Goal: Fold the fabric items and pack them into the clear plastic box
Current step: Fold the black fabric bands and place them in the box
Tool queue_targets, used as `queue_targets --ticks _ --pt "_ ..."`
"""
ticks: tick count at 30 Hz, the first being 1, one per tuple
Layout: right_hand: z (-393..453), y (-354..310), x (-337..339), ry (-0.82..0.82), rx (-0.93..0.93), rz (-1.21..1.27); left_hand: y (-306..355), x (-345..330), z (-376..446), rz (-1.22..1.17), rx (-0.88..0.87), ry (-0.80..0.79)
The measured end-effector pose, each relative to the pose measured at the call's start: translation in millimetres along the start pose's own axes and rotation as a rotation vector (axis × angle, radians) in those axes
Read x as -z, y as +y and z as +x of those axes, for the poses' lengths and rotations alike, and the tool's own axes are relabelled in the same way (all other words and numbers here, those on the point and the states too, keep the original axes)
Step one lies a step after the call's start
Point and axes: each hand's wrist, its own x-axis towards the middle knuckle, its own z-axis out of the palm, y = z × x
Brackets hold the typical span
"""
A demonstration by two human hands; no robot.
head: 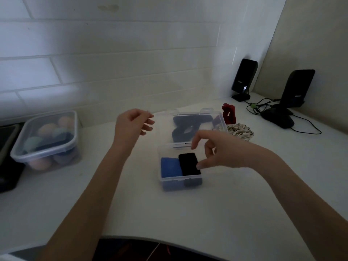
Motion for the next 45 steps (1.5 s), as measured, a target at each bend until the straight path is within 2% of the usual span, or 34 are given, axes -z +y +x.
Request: queue_targets --ticks 3,5,9,12,15,20,22,24,27,31,33,36,41,45 --pt "-6 6 0 0.032 -0.007 0.008 -12 -16 27 0.167 0.097 -0.182" --pt "-10 9 -1 0.057 -0.007 0.015 -18 -29 35 0.125 0.140 -0.243" --pt "-17 13 -3 0.064 0.001 0.045 -36 -38 42 -0.262 0.259 -0.134" --pt "-19 13 -4 0.036 0.008 0.038 -45 -40 42 -0.270 0.290 -0.160" --pt "-19 14 -5 0.031 0.011 0.008 -42 -43 44 -0.116 0.221 -0.219" --pt "-18 16 -7 0.107 0.029 0.062 -39 -58 43 0.383 0.062 -0.458" --pt "-20 18 -6 0.127 0.031 0.077 -35 -62 45 0.522 0.027 -0.563" --pt "-21 19 -5 0.126 0.031 0.074 -34 -61 50 0.633 -0.022 -0.597" --pt "-23 21 -6 0.117 0.038 0.078 -41 -50 54 0.624 0.027 -0.440" --pt "-24 20 -8 0.204 0.073 0.157 -46 -28 53 0.408 0.130 -0.027" --pt "-24 19 -8 0.262 0.080 0.202 -42 -21 47 0.286 0.115 0.096" --pt "-21 14 -8 0.299 0.097 0.223 -28 -19 33 0.152 -0.009 0.189" --pt "-18 3 -9 0.283 0.099 0.238 1 -30 12 0.196 -0.344 0.300" --pt "-16 1 -9 0.352 0.077 0.332 20 -38 -4 0.161 -0.473 0.325"
